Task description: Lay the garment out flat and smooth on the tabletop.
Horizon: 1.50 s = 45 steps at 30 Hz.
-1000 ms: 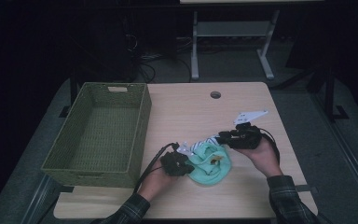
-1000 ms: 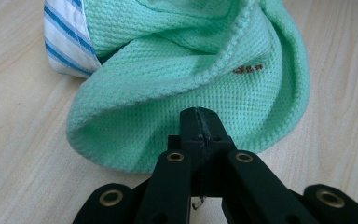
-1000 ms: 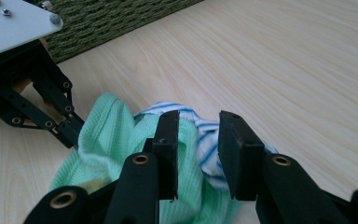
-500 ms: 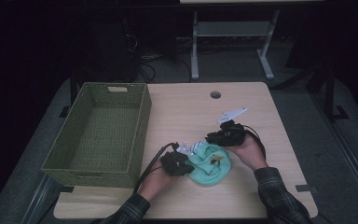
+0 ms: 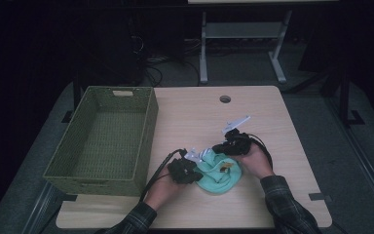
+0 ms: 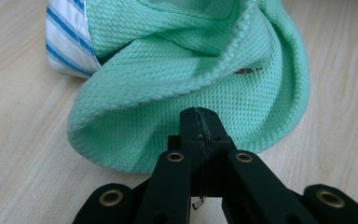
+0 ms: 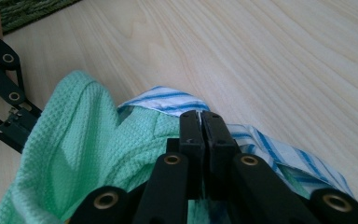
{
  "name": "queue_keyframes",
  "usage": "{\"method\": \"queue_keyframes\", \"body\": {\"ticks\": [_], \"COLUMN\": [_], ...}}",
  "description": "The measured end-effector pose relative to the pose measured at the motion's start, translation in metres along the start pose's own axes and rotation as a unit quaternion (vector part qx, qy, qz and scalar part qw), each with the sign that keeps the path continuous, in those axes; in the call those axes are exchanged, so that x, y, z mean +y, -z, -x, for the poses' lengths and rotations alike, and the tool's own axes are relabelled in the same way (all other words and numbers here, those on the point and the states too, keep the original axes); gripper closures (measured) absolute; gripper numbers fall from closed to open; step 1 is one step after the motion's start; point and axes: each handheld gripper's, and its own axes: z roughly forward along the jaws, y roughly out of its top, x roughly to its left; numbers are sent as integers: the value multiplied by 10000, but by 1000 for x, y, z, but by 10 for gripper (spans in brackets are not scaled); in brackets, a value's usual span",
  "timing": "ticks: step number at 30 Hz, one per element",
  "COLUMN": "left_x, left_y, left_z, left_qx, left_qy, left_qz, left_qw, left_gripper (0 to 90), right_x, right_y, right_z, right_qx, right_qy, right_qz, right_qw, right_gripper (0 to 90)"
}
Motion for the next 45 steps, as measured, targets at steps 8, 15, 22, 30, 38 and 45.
{"method": "queue_keyframes", "body": {"ticks": [8,15,22,30,38,45], "left_x": [0,0,0,0,0,0], "left_y": [0,0,0,0,0,0], "left_z": [-1,0,-1,-1,-1,-1], "left_qx": [5,4,-8,-10,-13,-24], "left_qy": [-56,12,-13,-36,-36,24], "left_qz": [-17,42,12,-8,-18,39], "left_qw": [10000,10000,10000,10000,10000,10000], "left_gripper": [895,895,895,895,895,895], "right_x": [4,10,11,8,-2,-15], "right_y": [11,25,38,49,56,56], "right_z": [0,8,25,44,61,71], "right_qx": [-82,-309,-665,-1045,-1549,-1570], "right_qy": [-19,-37,-232,-509,-789,-1013], "right_qz": [116,277,406,483,457,388], "right_qw": [9999,9991,9967,9920,9837,9816], "right_gripper": [886,888,889,889,890,883]}}
